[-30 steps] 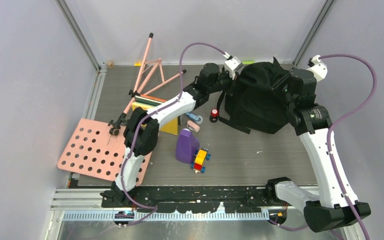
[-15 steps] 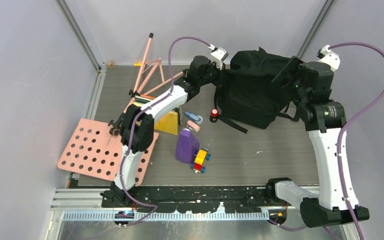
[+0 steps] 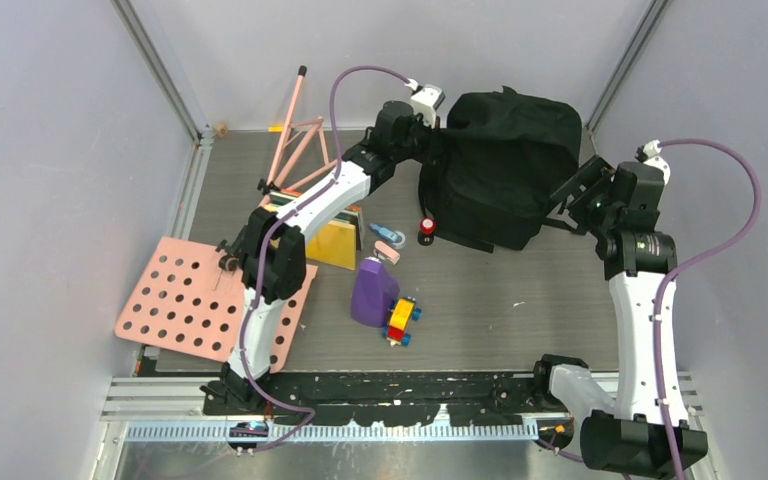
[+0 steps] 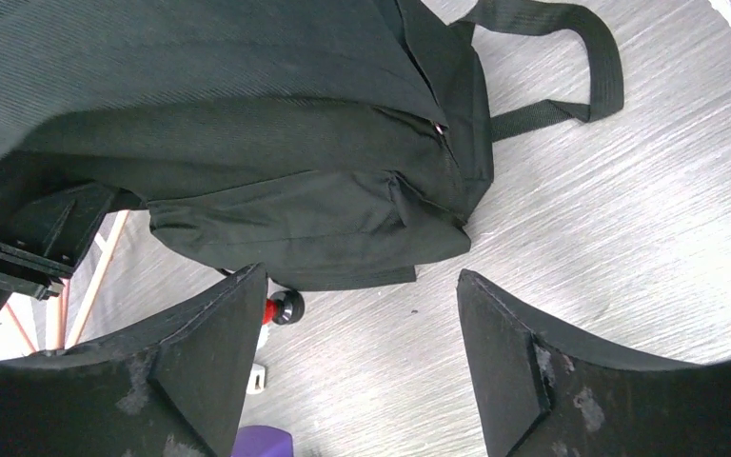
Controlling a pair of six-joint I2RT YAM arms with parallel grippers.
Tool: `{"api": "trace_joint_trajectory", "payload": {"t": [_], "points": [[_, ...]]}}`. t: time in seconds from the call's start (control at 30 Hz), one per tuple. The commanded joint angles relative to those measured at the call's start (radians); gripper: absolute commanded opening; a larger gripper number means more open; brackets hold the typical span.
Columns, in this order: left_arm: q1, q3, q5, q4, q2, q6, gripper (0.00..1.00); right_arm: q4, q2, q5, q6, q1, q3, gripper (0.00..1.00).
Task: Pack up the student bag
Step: Adjust the student bag at the center of the board, then unzip the student bag at the center of the board.
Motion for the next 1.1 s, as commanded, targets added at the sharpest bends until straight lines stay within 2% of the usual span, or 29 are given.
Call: {"api": "trace_joint_trajectory", "payload": {"t": [0.0, 0.17, 0.33, 0.7, 0.93, 1.07], "points": [[0.020, 0.054, -0.051, -0.045, 0.009, -0.022, 0.00, 0.098, -0.063, 0.073, 0.043, -0.006, -0.068, 0.77], [0.028, 0.054, -0.043, -0.055, 0.014, -0.022, 0.00, 0.111, -0.031, 0.150, 0.045, -0.039, -0.140, 0.64], [0.031, 0.048, -0.027, -0.059, 0.006, -0.018, 0.00, 0.218, -0.004, 0.102, 0.066, -0.072, -0.227, 0.56], [0.033, 0.048, -0.005, -0.073, 0.002, 0.005, 0.01, 0.369, 0.063, 0.020, 0.030, -0.075, -0.293, 0.43], [0.033, 0.051, 0.015, -0.073, 0.004, 0.004, 0.00, 0.398, 0.108, -0.036, 0.020, -0.074, -0.297, 0.40], [0.032, 0.051, 0.018, -0.076, 0.005, 0.004, 0.00, 0.404, 0.136, -0.038, 0.013, -0.075, -0.298, 0.35]]}}
